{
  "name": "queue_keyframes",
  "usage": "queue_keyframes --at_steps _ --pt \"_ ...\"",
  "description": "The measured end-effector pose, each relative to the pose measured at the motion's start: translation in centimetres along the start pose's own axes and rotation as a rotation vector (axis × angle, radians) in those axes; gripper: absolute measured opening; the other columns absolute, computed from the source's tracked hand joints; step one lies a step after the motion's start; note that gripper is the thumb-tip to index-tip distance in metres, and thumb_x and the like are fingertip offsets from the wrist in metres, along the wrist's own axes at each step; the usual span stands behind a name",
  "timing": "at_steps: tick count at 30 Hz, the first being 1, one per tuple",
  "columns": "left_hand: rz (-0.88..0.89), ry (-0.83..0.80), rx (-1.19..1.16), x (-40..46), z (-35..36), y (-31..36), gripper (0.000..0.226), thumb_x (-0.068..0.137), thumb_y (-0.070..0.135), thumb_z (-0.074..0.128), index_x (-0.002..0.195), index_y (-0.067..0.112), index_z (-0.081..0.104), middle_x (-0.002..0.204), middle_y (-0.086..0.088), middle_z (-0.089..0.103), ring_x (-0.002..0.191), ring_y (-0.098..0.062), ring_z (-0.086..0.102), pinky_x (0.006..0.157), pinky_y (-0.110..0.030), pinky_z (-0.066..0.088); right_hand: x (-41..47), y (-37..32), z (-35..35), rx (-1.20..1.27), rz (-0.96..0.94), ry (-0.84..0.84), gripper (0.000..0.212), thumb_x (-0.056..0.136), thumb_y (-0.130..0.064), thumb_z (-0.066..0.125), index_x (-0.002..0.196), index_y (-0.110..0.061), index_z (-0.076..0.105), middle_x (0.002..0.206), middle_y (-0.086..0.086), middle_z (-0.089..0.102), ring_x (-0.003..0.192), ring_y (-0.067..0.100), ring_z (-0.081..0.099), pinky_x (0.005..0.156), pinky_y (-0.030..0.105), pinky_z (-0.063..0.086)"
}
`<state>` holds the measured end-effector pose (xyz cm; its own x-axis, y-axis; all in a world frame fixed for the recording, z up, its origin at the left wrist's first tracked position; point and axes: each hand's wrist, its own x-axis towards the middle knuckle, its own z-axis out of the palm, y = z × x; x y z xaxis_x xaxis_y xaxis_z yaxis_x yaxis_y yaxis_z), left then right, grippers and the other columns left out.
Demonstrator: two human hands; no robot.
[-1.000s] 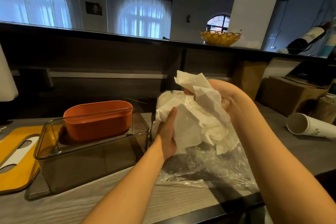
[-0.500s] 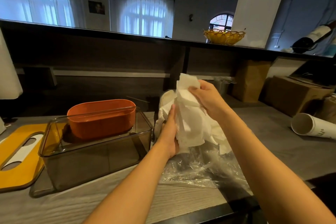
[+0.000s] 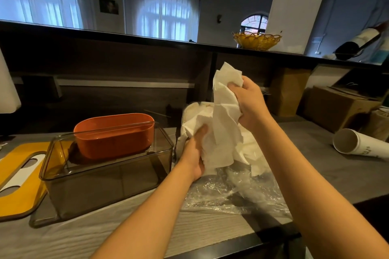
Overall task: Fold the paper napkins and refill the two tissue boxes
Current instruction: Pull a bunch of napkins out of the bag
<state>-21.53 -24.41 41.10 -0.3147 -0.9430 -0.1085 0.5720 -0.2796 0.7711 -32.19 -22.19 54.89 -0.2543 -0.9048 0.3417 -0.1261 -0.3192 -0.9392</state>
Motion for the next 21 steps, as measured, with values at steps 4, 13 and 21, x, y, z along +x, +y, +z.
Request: queue_keyframes --at_steps 4,13,21 --pt "-0.005 -0.004 -0.028 0.0 -0.1 0.1 0.042 0.096 0.043 0.061 0.132 0.021 0.064 0.124 -0.011 0.071 0.118 -0.033 0.064 0.106 -0.055 0.047 -2.2 -3.5 -1.4 -0.141 0.160 -0.244 0.004 0.095 -0.014 0.064 0.097 -0.017 0.066 0.074 0.001 0.065 0.057 0.013 0.066 0.050 0.024 0.053" --pt "0.008 -0.033 -0.012 -0.7 0.5 0.6 0.045 0.098 0.055 0.051 0.129 0.024 0.065 0.123 -0.009 0.071 0.114 -0.031 0.065 0.096 -0.048 0.053 -0.9 -0.2 1.3 -0.267 0.371 -0.195 0.008 0.098 -0.021 0.062 0.091 -0.017 0.064 0.086 0.004 0.064 0.073 0.016 0.062 0.057 0.027 0.051" --pt "0.010 -0.038 -0.028 -1.2 0.3 0.8 0.063 0.086 0.070 0.049 0.127 0.024 0.064 0.121 -0.013 0.072 0.114 -0.032 0.065 0.101 -0.051 0.051 1.5 5.0 1.9 -0.292 -0.121 0.143 0.010 0.101 -0.006 0.048 0.093 -0.012 0.052 0.081 -0.004 0.053 0.068 0.005 0.049 0.054 0.009 0.040"
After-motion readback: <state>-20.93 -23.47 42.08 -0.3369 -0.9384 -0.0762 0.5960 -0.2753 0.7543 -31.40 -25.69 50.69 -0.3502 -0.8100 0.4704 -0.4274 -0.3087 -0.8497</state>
